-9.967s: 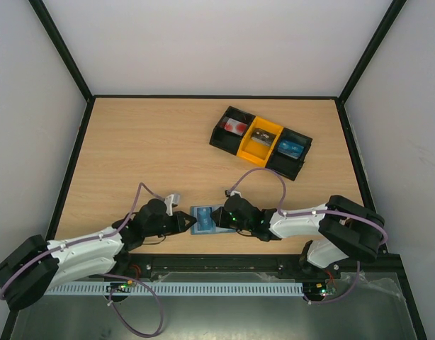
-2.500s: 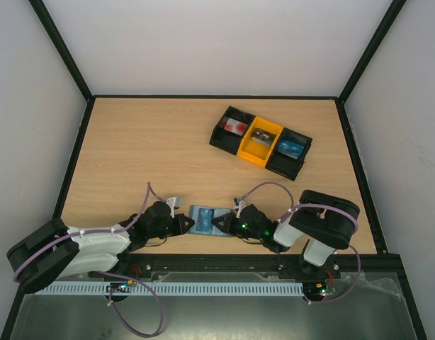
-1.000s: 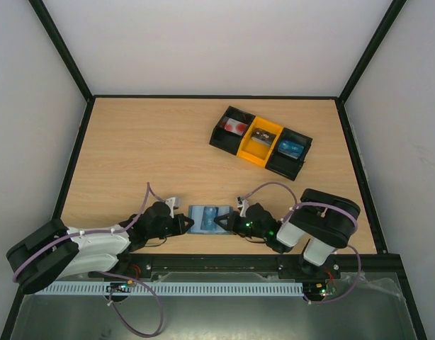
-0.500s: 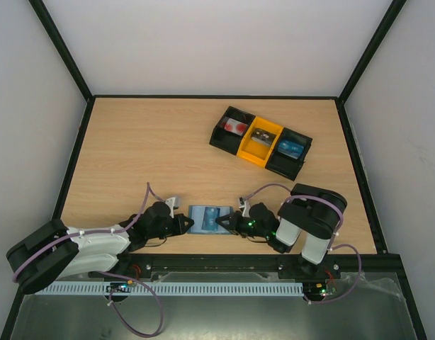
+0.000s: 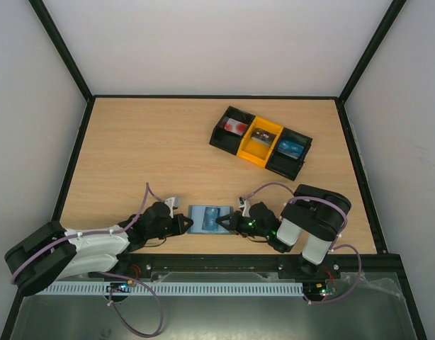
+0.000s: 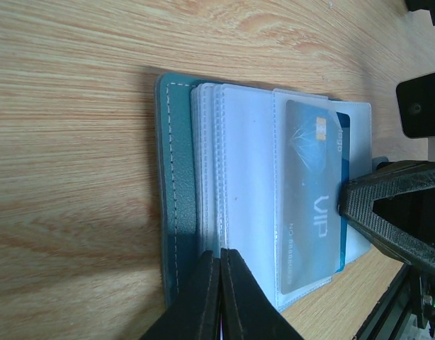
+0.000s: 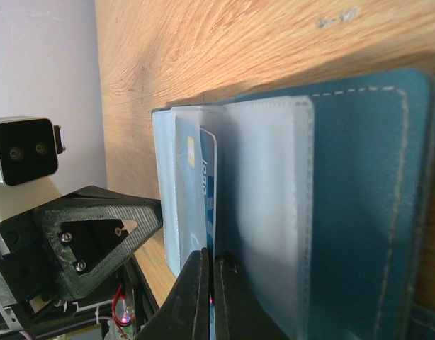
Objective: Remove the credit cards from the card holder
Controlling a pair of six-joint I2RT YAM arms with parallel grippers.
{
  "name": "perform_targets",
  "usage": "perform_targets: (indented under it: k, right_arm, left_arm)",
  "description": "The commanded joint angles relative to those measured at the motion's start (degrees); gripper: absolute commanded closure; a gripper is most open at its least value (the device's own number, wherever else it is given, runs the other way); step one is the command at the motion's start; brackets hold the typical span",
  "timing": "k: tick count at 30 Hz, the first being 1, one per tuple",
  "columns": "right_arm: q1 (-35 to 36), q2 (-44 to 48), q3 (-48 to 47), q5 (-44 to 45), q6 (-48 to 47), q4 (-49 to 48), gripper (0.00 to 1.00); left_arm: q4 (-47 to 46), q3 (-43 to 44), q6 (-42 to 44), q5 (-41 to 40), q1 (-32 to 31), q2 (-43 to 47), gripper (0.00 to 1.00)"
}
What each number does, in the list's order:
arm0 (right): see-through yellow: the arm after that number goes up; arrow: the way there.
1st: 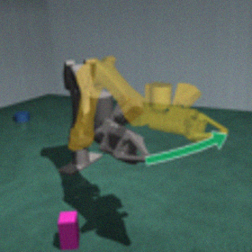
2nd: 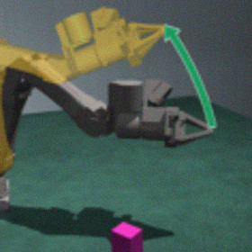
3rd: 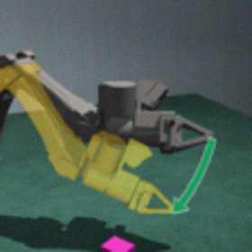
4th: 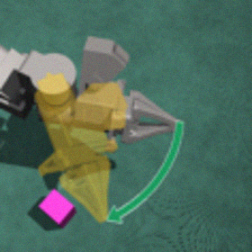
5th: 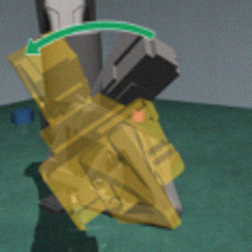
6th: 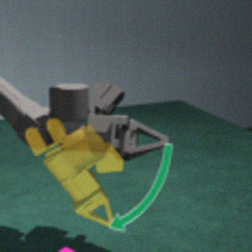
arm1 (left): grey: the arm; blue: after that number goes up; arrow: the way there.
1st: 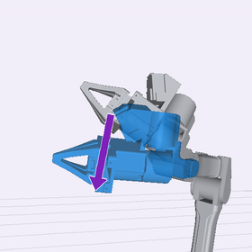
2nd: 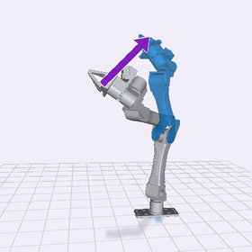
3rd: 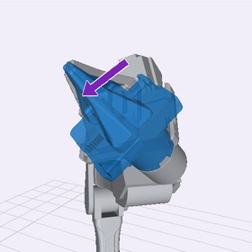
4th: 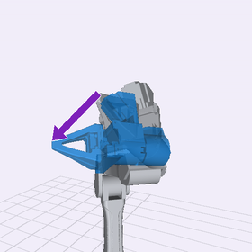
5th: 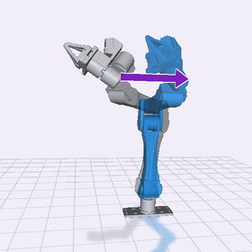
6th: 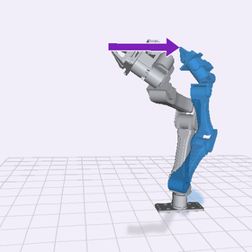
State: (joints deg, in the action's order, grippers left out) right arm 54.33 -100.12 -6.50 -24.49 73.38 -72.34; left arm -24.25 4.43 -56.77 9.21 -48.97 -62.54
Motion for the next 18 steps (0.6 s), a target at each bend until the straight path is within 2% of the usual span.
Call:
perform_targets:
  k: [1, 5, 10, 14, 18]
  right_arm:
    - [-0.2, 0.8, -1.6, -1.5, -2.3, 3.7, 0.98]
    - [0.2, -0.5, -3.7, -2.8, -2.2, 4.3, 0.98]
    - [0.8, -2.3, -5.6, -2.8, -1.0, 2.9, 0.98]
    - [1.1, -3.5, -6.8, -3.3, -1.0, 3.3, 0.98]
    - [1.3, -4.3, -6.9, -3.4, -0.6, 2.6, 0.98]
  left_arm:
    - [8.0, -0.3, 0.5, -2.0, 0.0, -0.1, 0.97]
    - [10.3, 2.3, -0.3, -1.8, 0.0, 2.4, 0.84]
    - [12.5, 5.2, 0.6, -3.3, 0.2, 4.6, 0.74]
    - [9.5, 5.4, 1.2, -2.0, 0.9, 3.9, 0.76]
    - [4.5, 5.4, 1.6, -0.1, 1.7, 1.9, 0.90]
